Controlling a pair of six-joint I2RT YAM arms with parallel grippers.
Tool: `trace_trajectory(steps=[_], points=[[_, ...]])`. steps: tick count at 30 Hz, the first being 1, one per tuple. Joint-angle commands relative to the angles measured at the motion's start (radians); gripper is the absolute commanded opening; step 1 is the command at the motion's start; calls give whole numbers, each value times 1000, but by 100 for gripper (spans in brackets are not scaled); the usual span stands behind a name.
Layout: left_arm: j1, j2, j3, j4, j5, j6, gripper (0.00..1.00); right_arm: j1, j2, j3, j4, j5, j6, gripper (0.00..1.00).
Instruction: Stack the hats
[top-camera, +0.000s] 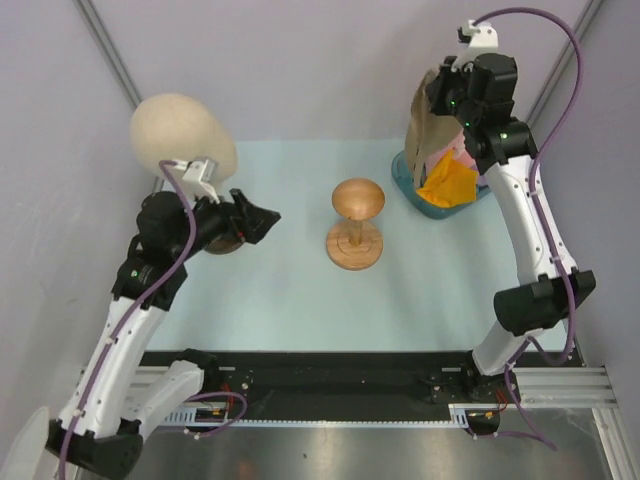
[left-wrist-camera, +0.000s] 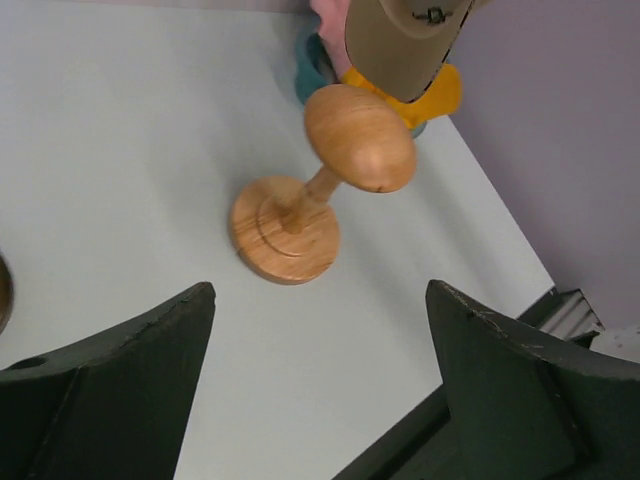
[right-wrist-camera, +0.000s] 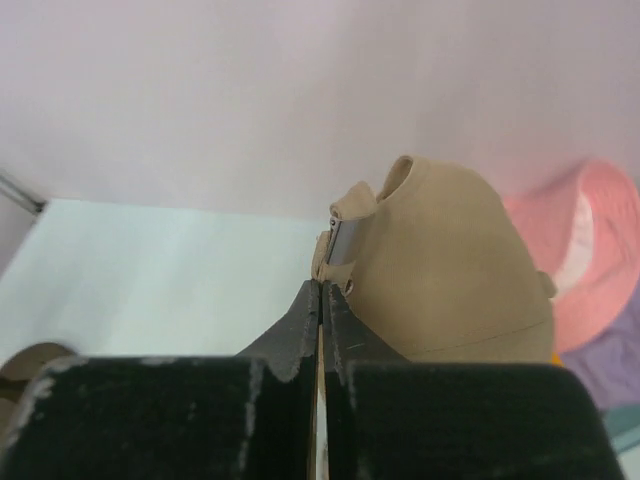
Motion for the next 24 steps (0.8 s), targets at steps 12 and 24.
trace_trajectory(steps=[12, 24], points=[[-348, 228, 5, 712, -84, -325, 100, 419, -226, 216, 183, 249, -37, 0], [-348, 232, -72, 834, -179, -405, 100, 521, -302, 185, 208, 99, 158, 0]])
